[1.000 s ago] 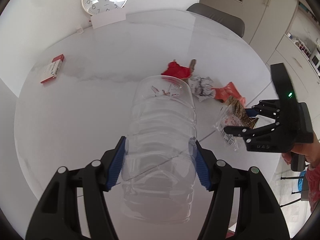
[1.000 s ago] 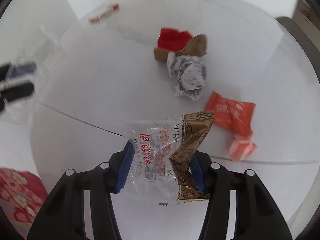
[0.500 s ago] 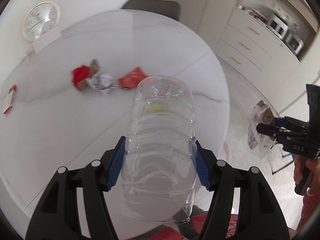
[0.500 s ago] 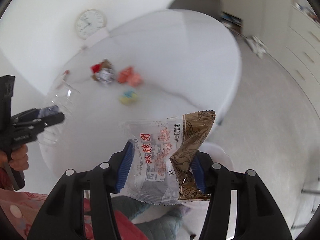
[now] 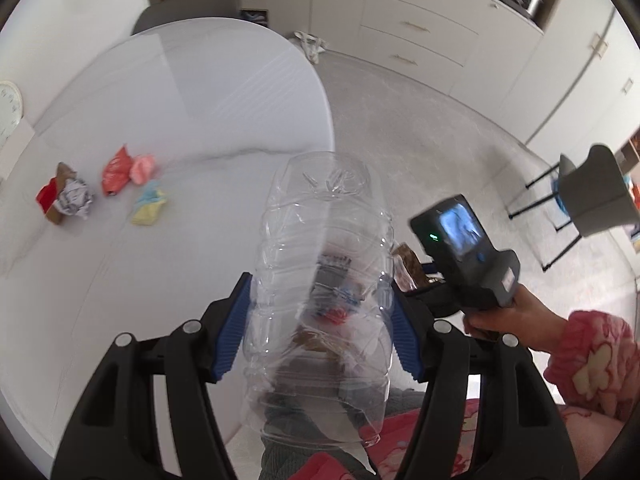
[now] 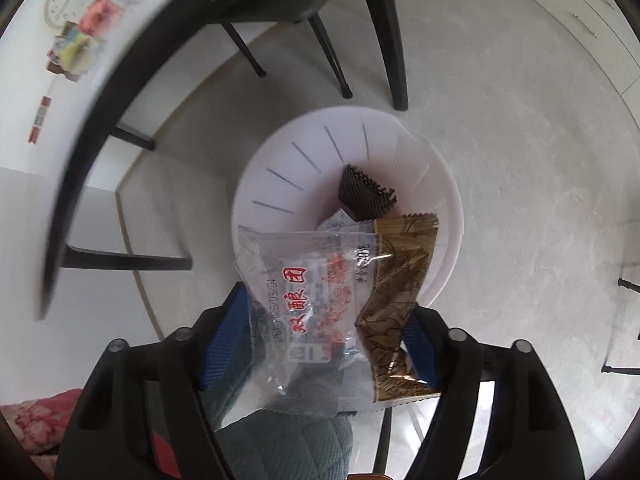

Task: Collect trash
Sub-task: 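Drop the clear bottle and snack packet into the wastebasket with both grippers, then move both grippers back over the table toward the remaining trash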

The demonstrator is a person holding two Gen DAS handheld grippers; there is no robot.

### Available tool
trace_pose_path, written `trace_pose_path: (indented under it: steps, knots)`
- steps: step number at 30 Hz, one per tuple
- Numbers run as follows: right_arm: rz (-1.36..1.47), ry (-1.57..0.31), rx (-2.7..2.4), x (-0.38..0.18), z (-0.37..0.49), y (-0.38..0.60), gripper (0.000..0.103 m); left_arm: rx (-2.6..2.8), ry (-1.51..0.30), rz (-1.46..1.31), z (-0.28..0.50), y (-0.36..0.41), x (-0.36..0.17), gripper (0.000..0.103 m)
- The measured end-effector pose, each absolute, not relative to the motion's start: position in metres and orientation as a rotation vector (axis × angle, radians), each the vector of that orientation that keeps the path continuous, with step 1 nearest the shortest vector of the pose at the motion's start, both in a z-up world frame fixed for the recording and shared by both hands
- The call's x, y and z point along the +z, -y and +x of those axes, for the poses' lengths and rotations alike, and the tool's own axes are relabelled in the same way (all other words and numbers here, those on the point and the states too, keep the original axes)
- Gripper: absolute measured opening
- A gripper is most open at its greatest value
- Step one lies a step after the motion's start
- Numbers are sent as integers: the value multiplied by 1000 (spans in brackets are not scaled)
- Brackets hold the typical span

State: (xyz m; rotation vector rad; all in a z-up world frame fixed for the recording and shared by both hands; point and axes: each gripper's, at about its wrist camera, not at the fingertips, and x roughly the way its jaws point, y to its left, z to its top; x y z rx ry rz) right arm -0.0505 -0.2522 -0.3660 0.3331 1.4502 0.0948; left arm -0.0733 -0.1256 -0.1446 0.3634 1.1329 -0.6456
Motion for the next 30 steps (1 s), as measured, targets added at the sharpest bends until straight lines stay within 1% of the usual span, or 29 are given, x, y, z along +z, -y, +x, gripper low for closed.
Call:
trace_pose_path:
  steps: [3, 4, 5, 9, 15, 17, 19, 21, 24, 26, 27, 30]
  knots:
    - [374, -1413, 78, -356, -59, 270, 85, -666, -1155, 398, -80, 145, -158, 61]
    - [390, -1393, 71, -346, -71, 282, 91, -673, -1162, 406, -81, 151, -162, 61]
    - [407, -1370, 58, -338, -74, 291, 92, -679, -1169, 417, -82, 157, -167, 61]
    - [452, -1311, 36, -310, -88, 321, 93, -692, -1197, 451, -84, 181, -190, 61]
    - [373, -1226, -90, -265, -103, 348, 93, -700, -1240, 506, -81, 204, -223, 61]
    - [371, -1205, -111, -259, -105, 355, 93, -696, -1247, 523, -81, 210, -233, 62]
    - [369, -1186, -127, -247, -110, 363, 93, -675, -1259, 531, -77, 216, -242, 74]
    - [366, -1177, -136, -238, -113, 371, 93, -655, -1260, 516, -74, 217, -247, 79]
    - [365, -1159, -144, -227, -118, 374, 93, -632, -1264, 480, -65, 212, -241, 80]
    - [367, -1142, -144, -218, -121, 374, 93, -614, -1244, 452, -62, 205, -229, 83]
    - [369, -1134, -141, -212, -122, 373, 93, -603, -1226, 434, -61, 200, -219, 87]
    - [368, -1101, -126, -193, -124, 365, 93, -578, -1172, 374, -55, 177, -187, 90]
